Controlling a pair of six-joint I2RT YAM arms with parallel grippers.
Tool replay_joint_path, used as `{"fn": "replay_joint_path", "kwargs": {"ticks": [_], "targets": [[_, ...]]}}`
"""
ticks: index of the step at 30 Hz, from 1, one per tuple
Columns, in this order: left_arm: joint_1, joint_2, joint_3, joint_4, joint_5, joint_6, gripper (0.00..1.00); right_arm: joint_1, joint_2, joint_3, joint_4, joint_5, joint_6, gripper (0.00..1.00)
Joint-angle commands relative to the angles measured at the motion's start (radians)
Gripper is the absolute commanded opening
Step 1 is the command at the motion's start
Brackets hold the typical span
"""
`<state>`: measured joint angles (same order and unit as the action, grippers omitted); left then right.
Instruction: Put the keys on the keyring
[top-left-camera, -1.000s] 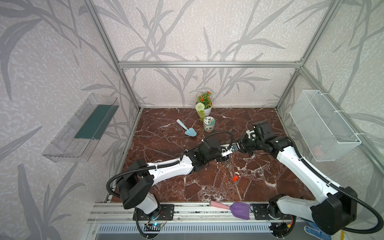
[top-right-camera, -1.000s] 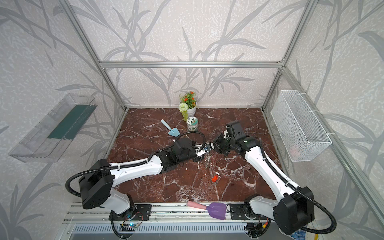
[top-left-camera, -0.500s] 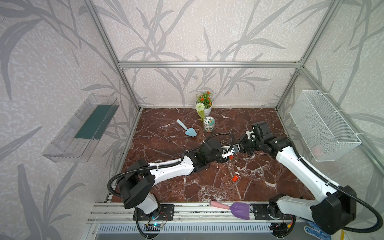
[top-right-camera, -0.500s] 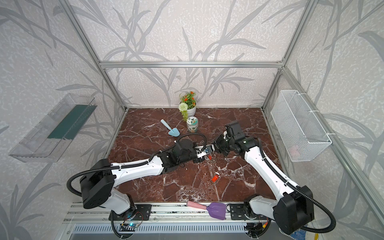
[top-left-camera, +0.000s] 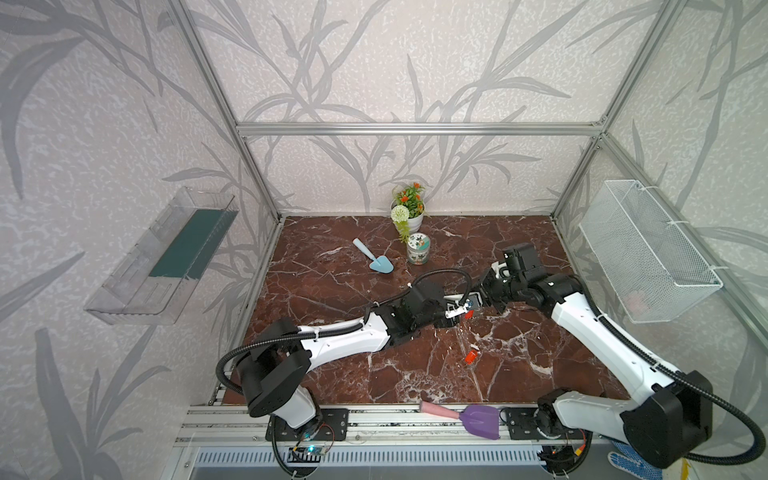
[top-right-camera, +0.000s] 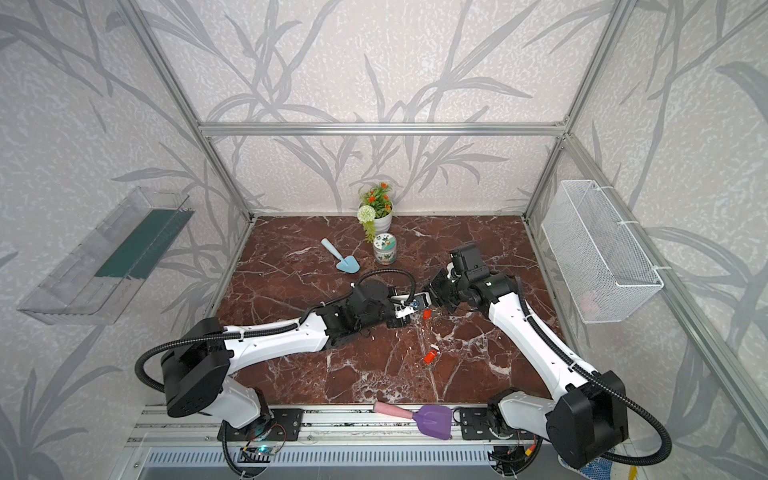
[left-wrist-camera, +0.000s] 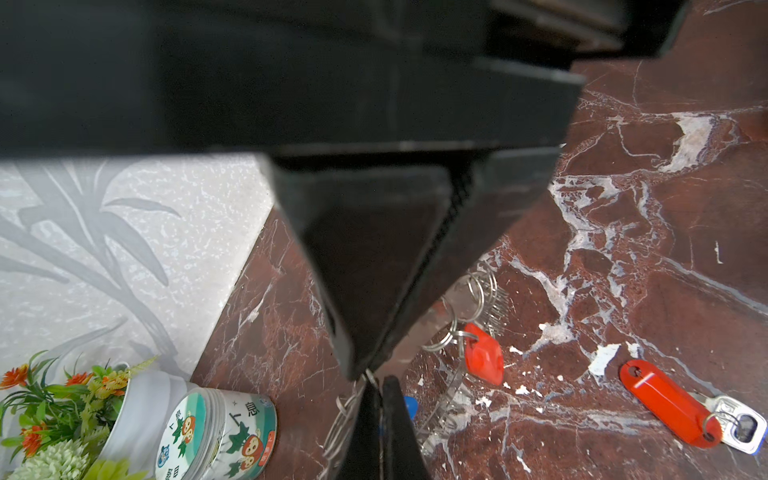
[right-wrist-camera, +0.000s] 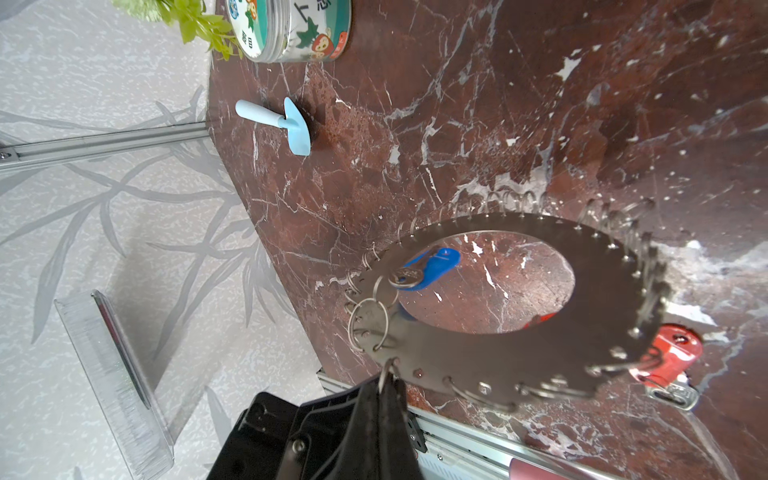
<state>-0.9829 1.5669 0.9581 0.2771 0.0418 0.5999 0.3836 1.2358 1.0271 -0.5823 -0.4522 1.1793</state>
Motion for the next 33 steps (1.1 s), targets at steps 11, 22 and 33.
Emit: {"fn": "replay_joint_path", "kwargs": {"ticks": [11, 22, 33], "targets": [[-0.005, -0.093, 0.018, -0.083, 0.062, -0.085, 0.48, 0.007, 0.015, 0.039, -0.004, 0.059, -0.227, 0.00], [0.179, -0.334, 0.065, -0.380, 0.313, -0.387, 0.53, 0.029, 0.032, 0.146, -0.047, 0.070, -0.637, 0.00], [0.459, -0.258, 0.234, -0.427, 0.881, -0.470, 0.44, 0.030, -0.004, 0.129, 0.063, -0.097, -1.011, 0.00]]}}
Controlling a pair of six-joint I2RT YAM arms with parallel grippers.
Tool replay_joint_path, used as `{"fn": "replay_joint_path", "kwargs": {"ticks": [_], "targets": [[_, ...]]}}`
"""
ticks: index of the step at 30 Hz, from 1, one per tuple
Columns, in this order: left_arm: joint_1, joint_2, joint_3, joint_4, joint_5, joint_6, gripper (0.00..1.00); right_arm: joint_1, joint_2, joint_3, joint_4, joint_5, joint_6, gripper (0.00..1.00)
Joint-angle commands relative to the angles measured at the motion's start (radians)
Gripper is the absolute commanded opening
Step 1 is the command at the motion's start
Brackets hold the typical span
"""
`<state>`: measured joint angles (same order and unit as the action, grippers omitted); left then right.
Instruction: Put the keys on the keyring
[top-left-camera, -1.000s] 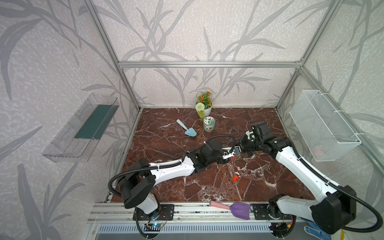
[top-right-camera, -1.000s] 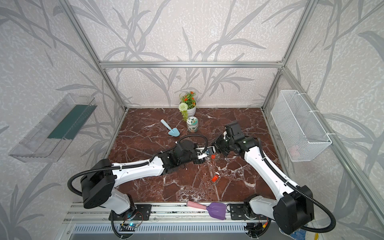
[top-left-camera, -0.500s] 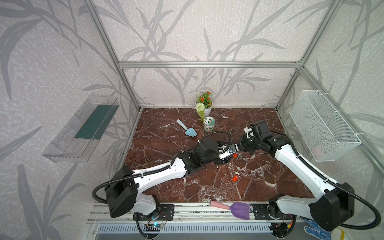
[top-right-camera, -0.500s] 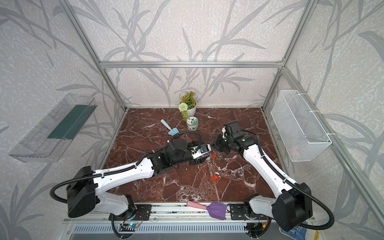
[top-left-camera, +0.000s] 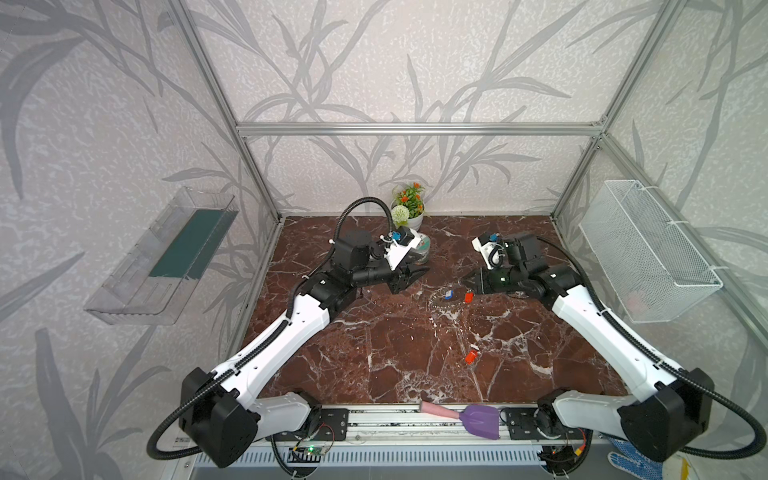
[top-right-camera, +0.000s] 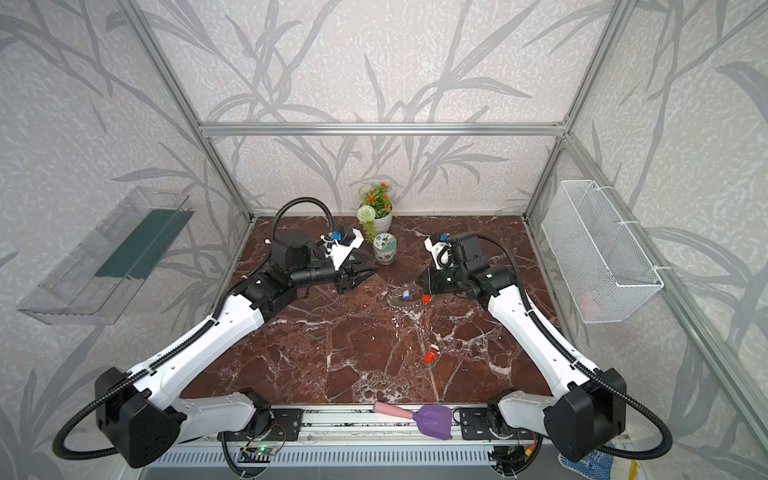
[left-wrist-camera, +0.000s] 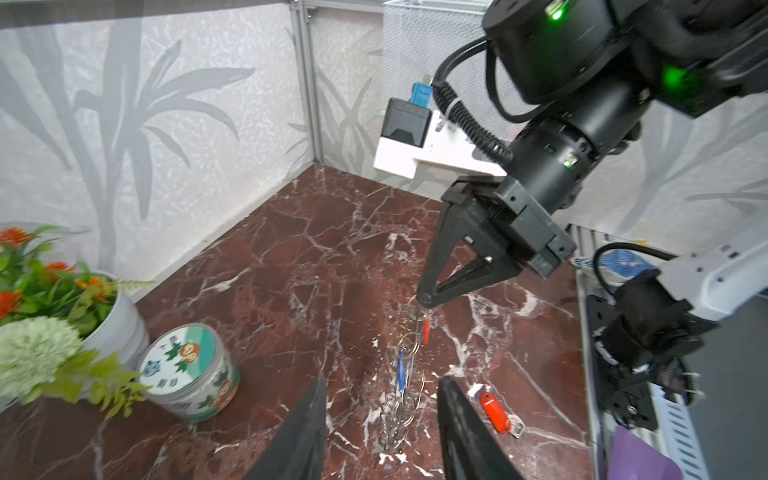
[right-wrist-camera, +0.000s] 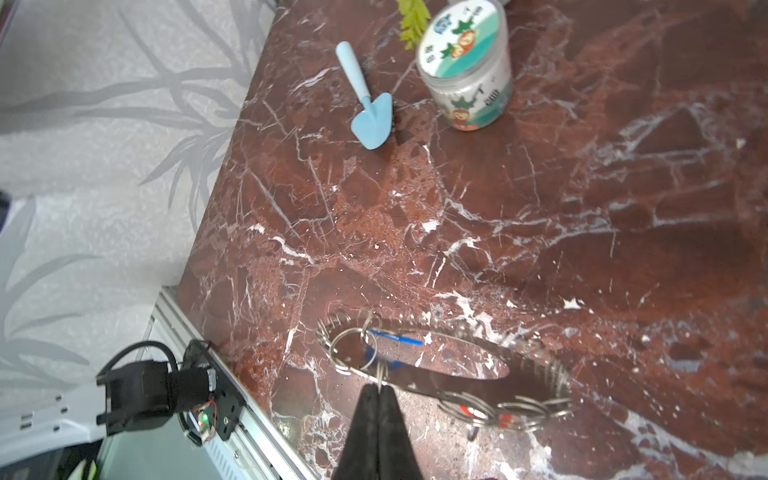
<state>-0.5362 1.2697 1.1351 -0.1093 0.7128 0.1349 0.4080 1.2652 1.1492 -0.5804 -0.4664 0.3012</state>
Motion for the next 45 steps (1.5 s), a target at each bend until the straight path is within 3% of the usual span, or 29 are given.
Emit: {"fn": "replay_joint_path", "kwargs": {"ticks": [1, 7, 11, 18, 31, 45], "targets": [[0.012, 0.062, 0.081, -0.069, 0.240, 0.026, 0.44, 0.006, -0.034, 0.008, 0.063, -0.095, -0.151, 0.00], [0.007, 0.184, 0.180, -0.169, 0.372, 0.127, 0.42, 0.005, -0.015, 0.054, 0.020, -0.193, -0.236, 0.00], [-0.007, 0.220, 0.195, -0.200, 0.384, 0.179, 0.39, 0.005, -0.017, 0.073, 0.013, -0.231, -0.258, 0.00], [-0.016, 0.298, 0.294, -0.435, 0.390, 0.338, 0.33, 0.006, -0.023, 0.072, 0.036, -0.318, -0.247, 0.00], [-0.038, 0.318, 0.311, -0.421, 0.395, 0.330, 0.30, 0.007, -0.036, 0.050, 0.076, -0.409, -0.235, 0.00], [-0.041, 0.324, 0.336, -0.446, 0.408, 0.331, 0.13, 0.015, -0.041, 0.032, 0.077, -0.434, -0.245, 0.00]]}}
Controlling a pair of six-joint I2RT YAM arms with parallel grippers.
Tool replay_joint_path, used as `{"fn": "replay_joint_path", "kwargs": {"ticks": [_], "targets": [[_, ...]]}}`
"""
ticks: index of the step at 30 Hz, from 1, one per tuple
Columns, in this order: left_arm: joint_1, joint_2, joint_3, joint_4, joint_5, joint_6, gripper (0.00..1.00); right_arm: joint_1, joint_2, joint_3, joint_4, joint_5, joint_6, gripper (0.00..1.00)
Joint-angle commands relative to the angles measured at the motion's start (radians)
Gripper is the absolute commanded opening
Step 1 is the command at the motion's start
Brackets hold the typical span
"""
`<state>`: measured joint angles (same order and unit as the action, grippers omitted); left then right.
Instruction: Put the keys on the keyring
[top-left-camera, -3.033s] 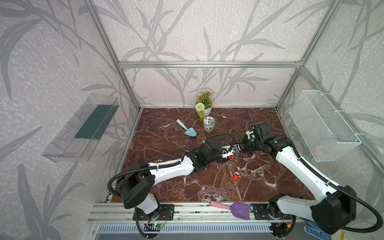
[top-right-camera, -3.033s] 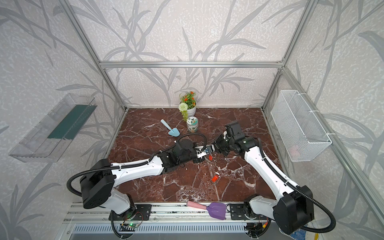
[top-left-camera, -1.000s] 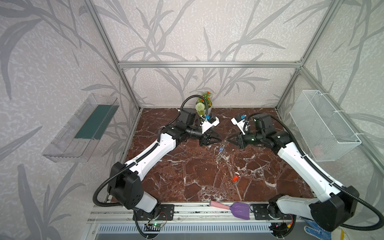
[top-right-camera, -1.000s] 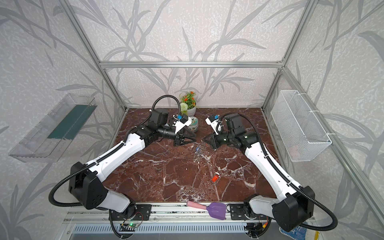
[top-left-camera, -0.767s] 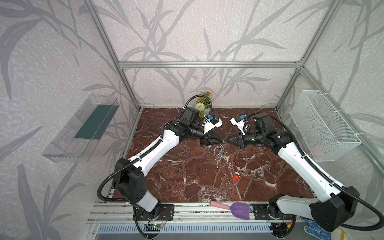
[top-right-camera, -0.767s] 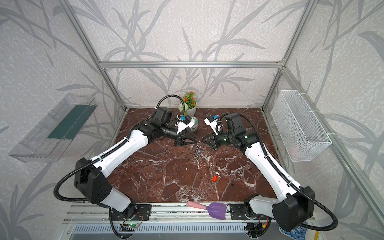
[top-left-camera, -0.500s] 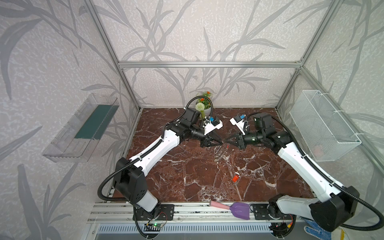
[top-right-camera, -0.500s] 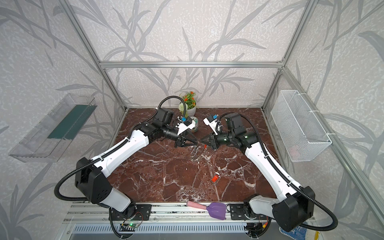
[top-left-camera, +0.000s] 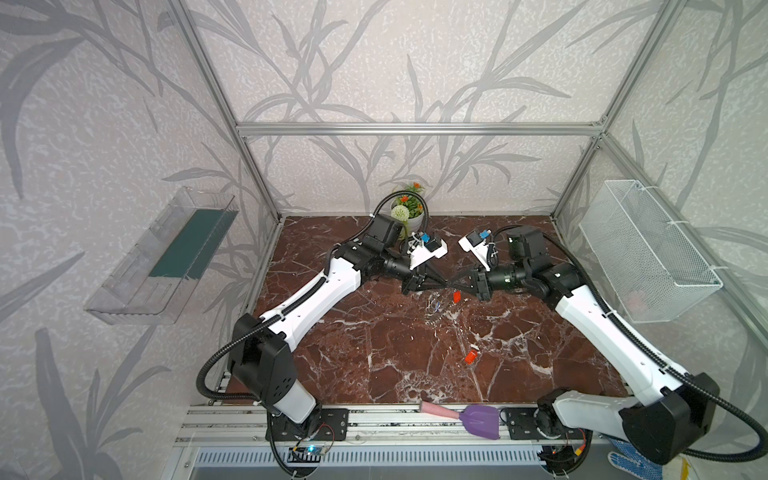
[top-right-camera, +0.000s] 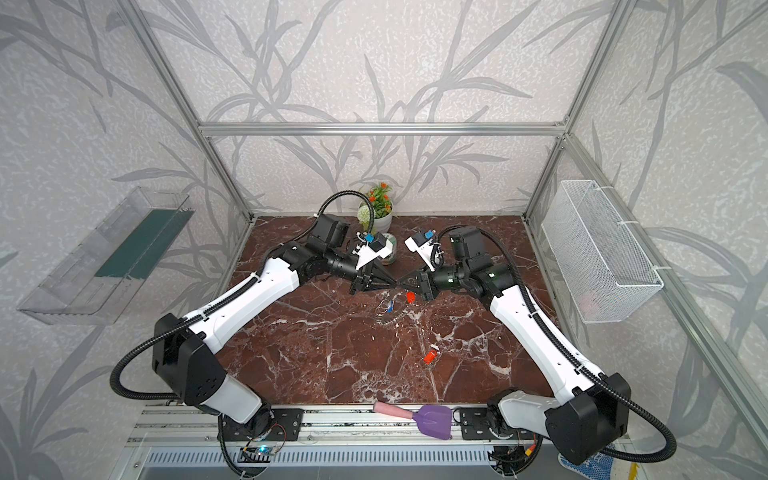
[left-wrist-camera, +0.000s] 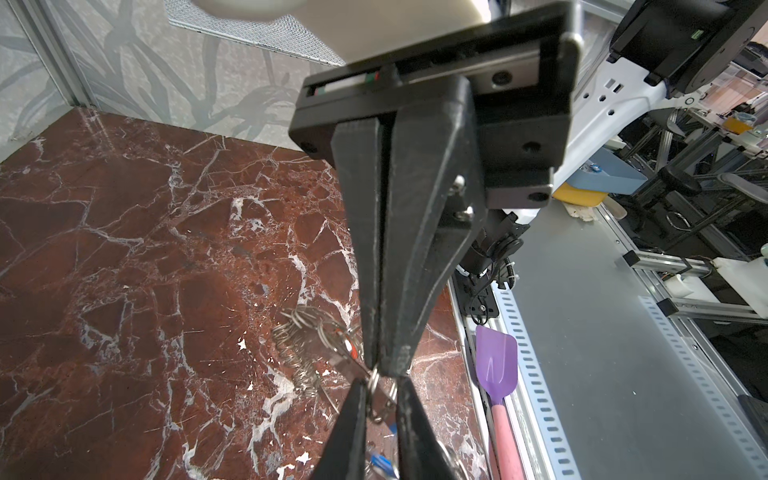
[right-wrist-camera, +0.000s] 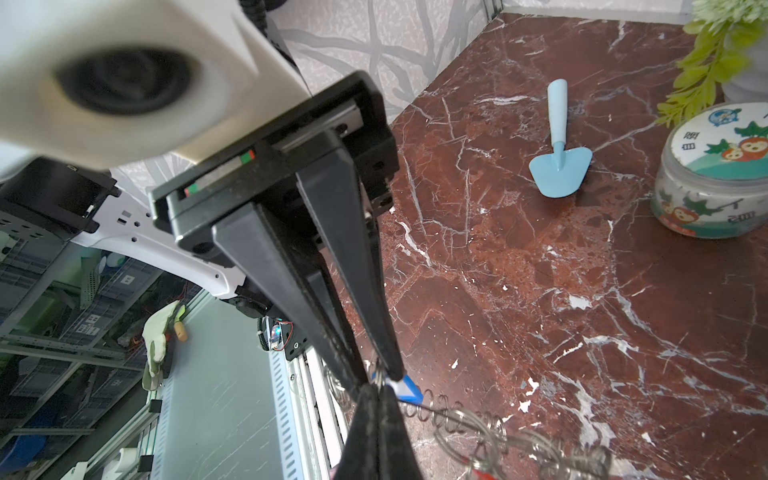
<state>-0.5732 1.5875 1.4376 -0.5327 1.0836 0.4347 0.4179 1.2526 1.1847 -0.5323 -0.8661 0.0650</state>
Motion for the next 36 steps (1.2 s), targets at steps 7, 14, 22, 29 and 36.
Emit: {"fn": "replay_joint_path", "kwargs": {"ticks": [7, 14, 22, 29, 36], "targets": [[-0.013, 0.008, 0.037, -0.033, 0.038, 0.032, 0.10, 0.006, -0.028, -0.007, 0.034, -0.035, -0.008, 0.00], [-0.033, 0.012, 0.037, -0.051, 0.055, 0.036, 0.02, 0.004, -0.023, -0.009, 0.033, -0.039, -0.016, 0.00], [-0.023, -0.067, -0.092, 0.257, 0.042, -0.185, 0.00, 0.002, -0.039, -0.020, 0.034, 0.008, -0.016, 0.00], [-0.020, -0.163, -0.282, 0.700, -0.075, -0.515, 0.00, -0.039, -0.098, -0.045, 0.126, -0.014, 0.071, 0.36], [-0.038, -0.249, -0.421, 0.995, -0.213, -0.720, 0.00, -0.114, -0.213, -0.152, 0.280, 0.033, 0.188, 0.49]]}}
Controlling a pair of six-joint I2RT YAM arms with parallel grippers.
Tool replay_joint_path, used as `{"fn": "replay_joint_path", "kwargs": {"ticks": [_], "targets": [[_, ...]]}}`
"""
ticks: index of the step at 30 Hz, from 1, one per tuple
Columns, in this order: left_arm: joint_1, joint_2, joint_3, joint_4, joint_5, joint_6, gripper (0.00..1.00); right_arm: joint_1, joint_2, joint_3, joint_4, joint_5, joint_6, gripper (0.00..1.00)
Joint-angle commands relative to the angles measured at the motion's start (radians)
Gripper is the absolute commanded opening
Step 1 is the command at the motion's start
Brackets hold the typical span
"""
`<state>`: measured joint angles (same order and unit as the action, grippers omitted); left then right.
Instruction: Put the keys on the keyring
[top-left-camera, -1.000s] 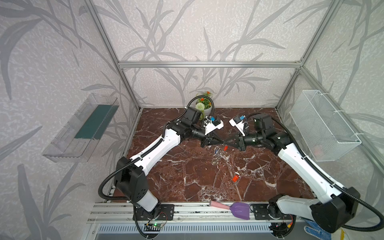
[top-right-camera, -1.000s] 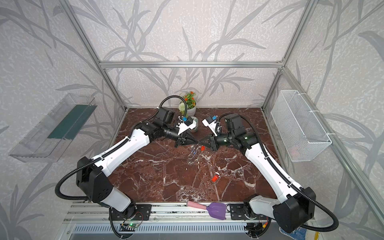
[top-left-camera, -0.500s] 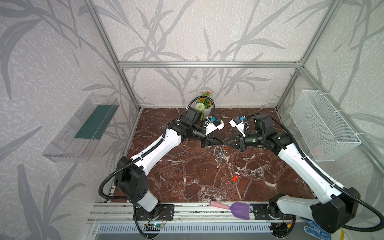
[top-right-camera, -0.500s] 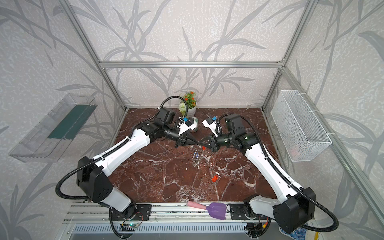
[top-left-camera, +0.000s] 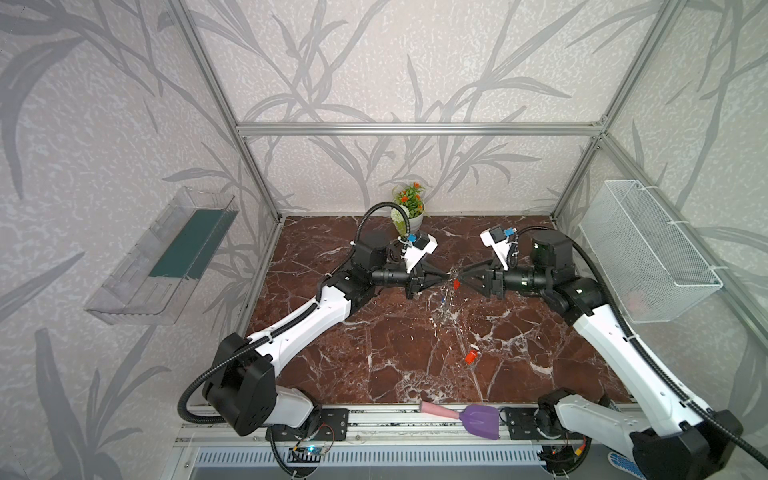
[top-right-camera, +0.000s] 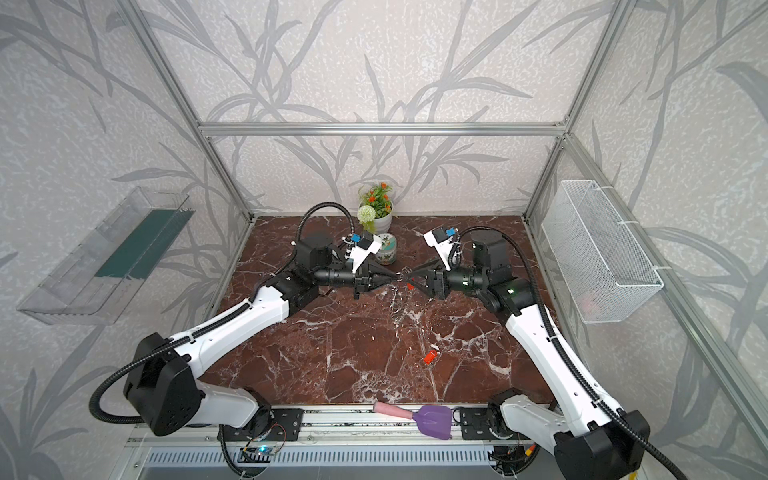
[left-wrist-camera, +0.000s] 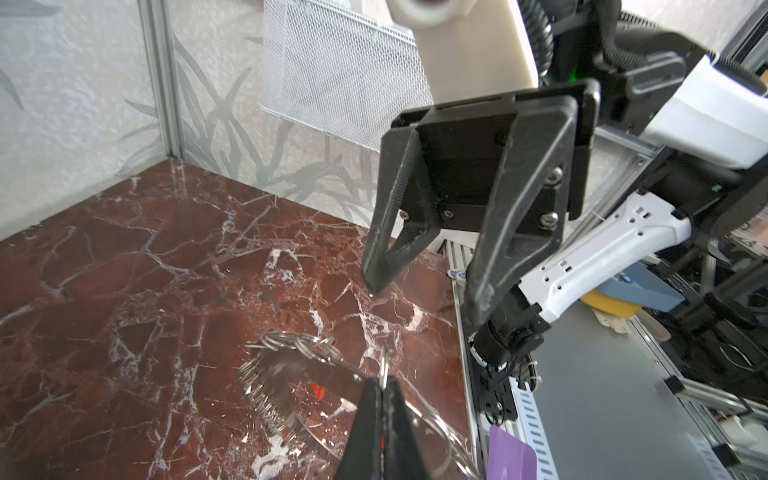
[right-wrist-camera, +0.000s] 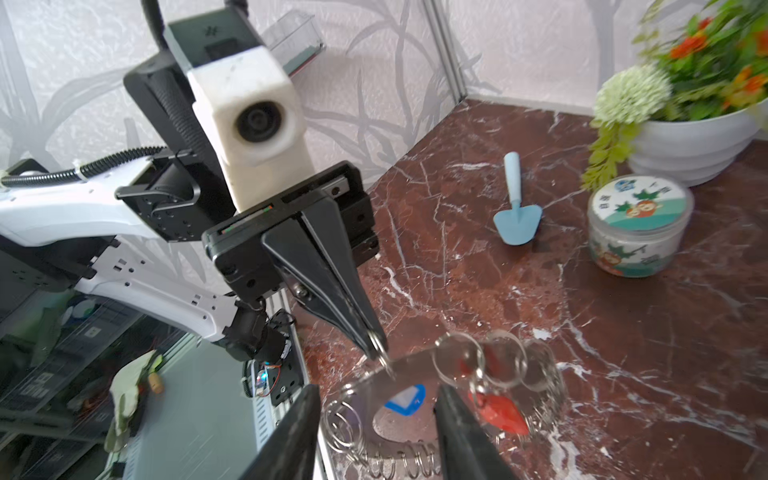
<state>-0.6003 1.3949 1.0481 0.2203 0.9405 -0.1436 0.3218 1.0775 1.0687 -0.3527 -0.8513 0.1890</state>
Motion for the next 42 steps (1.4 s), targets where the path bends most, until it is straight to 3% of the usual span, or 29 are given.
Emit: {"fn": "replay_joint_path", "kwargs": {"ticks": [1, 5, 13, 26, 42], "targets": [[-0.014, -0.065, -0.048, 0.283, -0.086, -0.168, 0.00, -0.022, -0.052, -0.049, 0.114, 0.030, 0.073, 0.50], [-0.033, -0.087, -0.105, 0.418, -0.150, -0.246, 0.00, -0.036, -0.089, -0.094, 0.209, 0.029, 0.119, 0.50], [-0.081, -0.073, -0.174, 0.647, -0.251, -0.346, 0.00, -0.035, -0.068, -0.110, 0.417, -0.056, 0.221, 0.39], [-0.097, -0.044, -0.216, 0.802, -0.325, -0.436, 0.00, -0.035, -0.029, -0.157, 0.701, -0.147, 0.382, 0.33], [-0.098, 0.042, -0.227, 0.997, -0.330, -0.570, 0.00, -0.028, 0.021, -0.154, 0.751, -0.149, 0.407, 0.24]]}}
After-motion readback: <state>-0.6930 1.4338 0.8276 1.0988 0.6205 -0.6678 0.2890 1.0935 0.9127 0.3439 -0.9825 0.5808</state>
